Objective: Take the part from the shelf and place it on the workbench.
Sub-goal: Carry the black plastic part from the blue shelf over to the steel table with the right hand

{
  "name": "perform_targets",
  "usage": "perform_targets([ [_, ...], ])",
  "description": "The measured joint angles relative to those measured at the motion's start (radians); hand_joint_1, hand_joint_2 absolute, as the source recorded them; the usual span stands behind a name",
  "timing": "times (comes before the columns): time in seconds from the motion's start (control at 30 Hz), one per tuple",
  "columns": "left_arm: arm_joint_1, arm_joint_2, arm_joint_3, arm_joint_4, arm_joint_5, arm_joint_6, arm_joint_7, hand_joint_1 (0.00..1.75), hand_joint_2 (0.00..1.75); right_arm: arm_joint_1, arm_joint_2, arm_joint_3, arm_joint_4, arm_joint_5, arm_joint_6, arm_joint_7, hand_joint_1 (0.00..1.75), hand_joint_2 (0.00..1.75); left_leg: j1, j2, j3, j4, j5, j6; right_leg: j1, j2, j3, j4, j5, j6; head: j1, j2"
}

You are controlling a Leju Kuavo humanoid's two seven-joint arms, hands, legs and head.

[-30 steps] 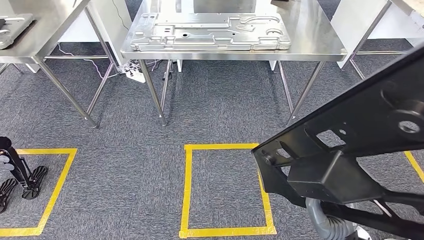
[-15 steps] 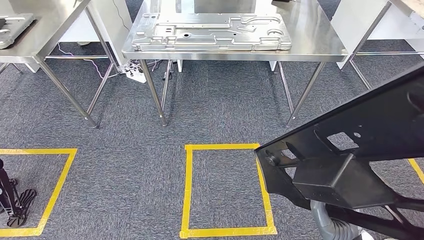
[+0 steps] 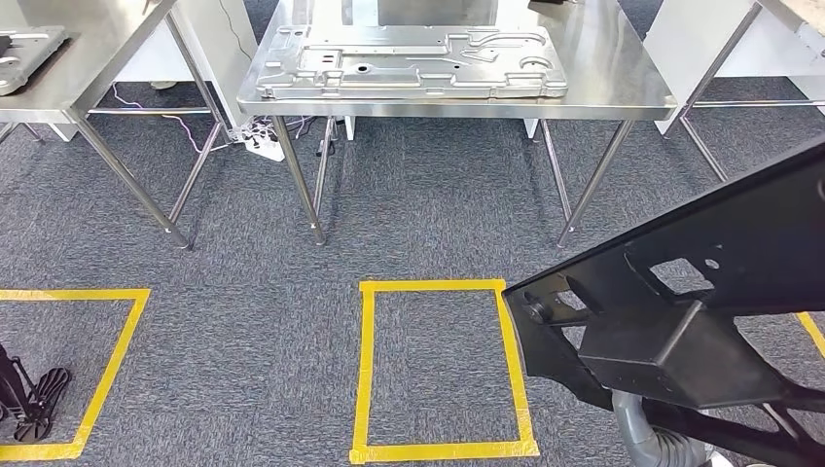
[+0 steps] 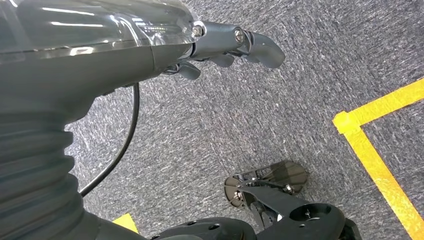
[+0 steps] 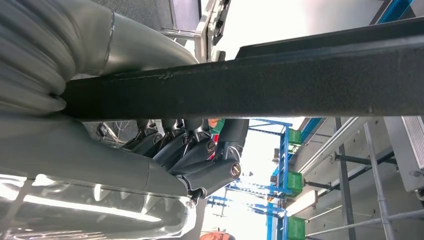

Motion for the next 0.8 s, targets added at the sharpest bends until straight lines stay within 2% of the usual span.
perform_targets([
  [0.07,0.000,0.000,0.000,0.000,-0.001,-0.001,0.001,0.00,1.75,-0.001,0.001,-0.001,-0.001,-0.001,0.001,0.001,1.75,1.75,0.002,0.002,0.004,-0.008,0.002,0.008,-0.001,0.000,0.002,-0.004,0.001,0.005,-0.003,0.000],
  [0.13,0.000,-0.002,0.000,0.000,-0.003,-0.002,0.002,0.00,1.75,-0.003,0.001,-0.004,-0.002,-0.003,0.002,0.003,1.75,1.75,0.011,0.007,0.015,-0.028,0.009,0.013,0.005,-0.004,-0.006,0.021,-0.019,0.006,-0.003,0.000],
  [0.17,0.000,-0.003,0.000,0.000,-0.004,-0.002,0.002,0.00,1.75,-0.004,0.001,-0.006,-0.003,-0.004,0.003,0.004,1.75,1.75,0.017,0.010,0.019,-0.036,0.013,0.014,0.007,-0.005,-0.023,0.058,-0.042,0.007,0.000,0.000],
  [0.23,0.000,-0.003,0.000,0.000,-0.005,-0.003,0.002,0.00,1.75,-0.005,0.001,-0.011,-0.003,-0.006,0.005,0.005,1.75,1.75,0.019,0.014,0.020,-0.038,0.013,0.014,0.006,-0.007,-0.082,0.174,-0.102,0.008,0.006,0.000],
  [0.27,0.000,-0.003,0.000,0.000,-0.005,-0.003,0.002,0.00,1.75,-0.004,0.001,-0.014,-0.003,-0.006,0.005,0.005,1.75,1.75,0.021,0.016,0.020,-0.037,0.012,0.013,0.004,-0.008,-0.108,0.223,-0.119,0.010,0.008,0.000],
  [0.3,0.000,-0.003,0.000,0.000,-0.005,-0.003,0.002,0.00,1.75,-0.004,0.000,-0.016,-0.003,-0.006,0.005,0.006,1.75,1.75,0.024,0.017,0.020,-0.037,0.011,0.010,0.001,-0.009,-0.121,0.243,-0.117,0.013,0.010,0.000],
  [0.33,0.000,-0.003,0.000,0.000,-0.005,-0.003,0.002,0.00,1.75,-0.004,0.000,-0.017,-0.003,-0.006,0.005,0.006,1.75,1.75,0.028,0.017,0.020,-0.035,0.009,0.005,-0.002,-0.009,-0.115,0.226,-0.096,0.016,0.011,0.000],
  [0.4,0.000,-0.004,0.000,0.000,-0.005,-0.004,0.002,0.00,1.75,-0.004,0.000,-0.019,-0.003,-0.006,0.005,0.006,1.75,1.75,0.036,0.015,0.021,-0.027,0.003,-0.010,-0.012,-0.009,-0.056,0.106,-0.031,0.029,0.012,0.000],
  [0.43,0.000,-0.003,0.000,0.000,-0.005,-0.004,0.002,0.00,1.75,-0.004,0.001,-0.019,-0.002,-0.006,0.005,0.007,1.75,1.75,0.038,0.012,0.020,-0.021,-0.002,-0.020,-0.016,-0.006,-0.029,0.052,-0.010,0.032,0.016,0.000],
  [0.47,0.000,-0.002,0.000,0.000,-0.005,-0.003,0.002,0.00,1.75,-0.003,0.001,-0.019,-0.002,-0.006,0.005,0.008,1.75,1.75,0.036,0.010,0.020,-0.017,-0.005,-0.029,-0.018,-0.003,-0.012,0.019,-0.001,0.030,0.018,0.000],
  [0.5,0.000,-0.001,0.000,0.000,-0.005,-0.003,0.002,0.00,1.75,-0.002,0.001,-0.019,-0.002,-0.007,0.006,0.010,1.75,1.75,0.034,0.008,0.021,-0.017,-0.007,-0.036,-0.018,-0.001,-0.007,0.009,-0.003,0.024,0.017,0.000],
  [0.57,0.001,-0.001,0.000,0.000,-0.005,-0.003,0.002,0.00,1.75,0.000,0.000,-0.020,-0.002,-0.009,0.006,0.012,1.75,1.75,0.034,0.005,0.027,-0.026,-0.006,-0.046,-0.015,-0.003,-0.007,0.013,-0.003,0.004,0.012,0.000],
  [0.63,0.000,-0.001,0.000,0.000,-0.005,-0.002,0.002,0.00,1.75,0.001,0.001,-0.021,-0.002,-0.010,0.008,0.012,1.75,1.75,0.035,0.029,0.021,-0.004,-0.020,-0.048,-0.015,-0.009,-0.001,0.011,-0.004,-0.013,0.004,0.000],
  [0.7,-0.001,-0.001,0.000,0.000,-0.005,-0.002,0.002,0.00,1.75,0.002,0.001,-0.025,-0.002,-0.011,0.013,0.013,1.75,1.75,0.029,0.063,-0.024,0.101,-0.071,-0.046,-0.011,-0.018,0.006,0.010,-0.008,-0.026,-0.009,0.000],
  [0.77,-0.003,-0.001,0.001,0.000,-0.005,-0.002,0.001,0.00,1.75,0.003,0.001,-0.028,-0.002,-0.012,0.019,0.014,1.75,1.75,0.020,0.072,-0.090,0.237,-0.121,-0.042,-0.005,-0.027,0.013,0.010,-0.015,-0.035,-0.021,0.000],
  [0.8,-0.004,-0.001,0.001,0.000,-0.005,-0.002,0.002,0.00,1.75,0.003,0.002,-0.028,-0.002,-0.013,0.020,0.015,1.75,1.75,0.017,0.072,-0.108,0.271,-0.124,-0.039,-0.002,-0.030,0.018,0.010,-0.019,-0.037,-0.024,0.000],
])
